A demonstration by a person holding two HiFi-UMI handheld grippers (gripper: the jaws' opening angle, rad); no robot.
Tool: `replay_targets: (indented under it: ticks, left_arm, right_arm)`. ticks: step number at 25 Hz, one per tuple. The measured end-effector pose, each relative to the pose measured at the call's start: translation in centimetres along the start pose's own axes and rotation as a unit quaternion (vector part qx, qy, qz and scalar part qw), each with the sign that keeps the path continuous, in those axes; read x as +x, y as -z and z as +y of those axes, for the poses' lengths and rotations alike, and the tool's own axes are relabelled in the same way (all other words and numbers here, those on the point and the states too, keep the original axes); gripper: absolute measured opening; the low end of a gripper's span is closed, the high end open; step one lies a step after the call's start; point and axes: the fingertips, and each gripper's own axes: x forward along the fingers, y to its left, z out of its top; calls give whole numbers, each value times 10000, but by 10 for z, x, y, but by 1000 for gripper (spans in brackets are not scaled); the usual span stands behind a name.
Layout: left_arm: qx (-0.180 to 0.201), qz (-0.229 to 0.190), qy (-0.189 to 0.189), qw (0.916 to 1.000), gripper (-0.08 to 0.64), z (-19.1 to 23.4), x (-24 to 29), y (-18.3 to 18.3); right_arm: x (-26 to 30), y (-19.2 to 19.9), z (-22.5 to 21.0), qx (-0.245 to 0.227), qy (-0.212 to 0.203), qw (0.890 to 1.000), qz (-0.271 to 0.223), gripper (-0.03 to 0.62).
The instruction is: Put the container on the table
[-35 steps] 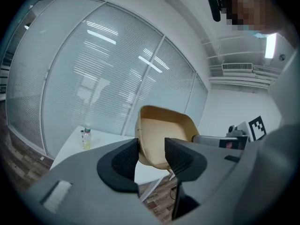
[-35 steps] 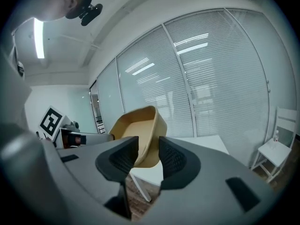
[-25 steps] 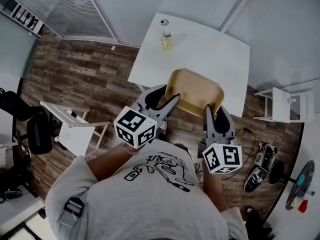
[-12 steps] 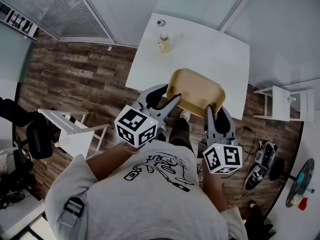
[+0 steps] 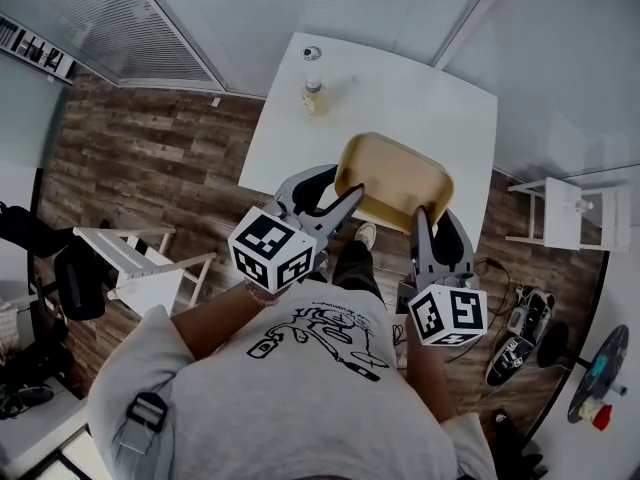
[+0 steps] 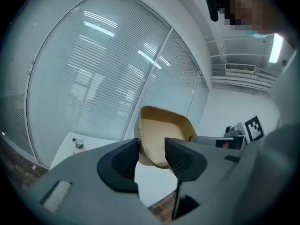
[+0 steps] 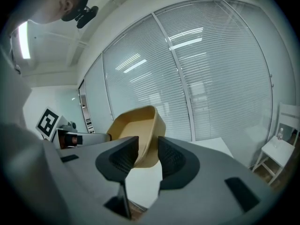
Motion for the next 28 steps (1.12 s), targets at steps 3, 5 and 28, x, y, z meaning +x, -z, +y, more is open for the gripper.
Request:
replay_targets:
  ticks: [3,5,28]
  left_arm:
    - [1,45,-18,10000,164,-1,22,-2]
    - [-20,60,-51,10000,164,2,37,-5]
    - [-118,-66,-527,9985,164,9,179,-37]
  right_arm:
    - [10,-3,-22,46,-12,10000,21,115]
    - [21,-6,-35,57,-40,10000,41,115]
    - [100,-53,-164,5,-492,9987,119,115]
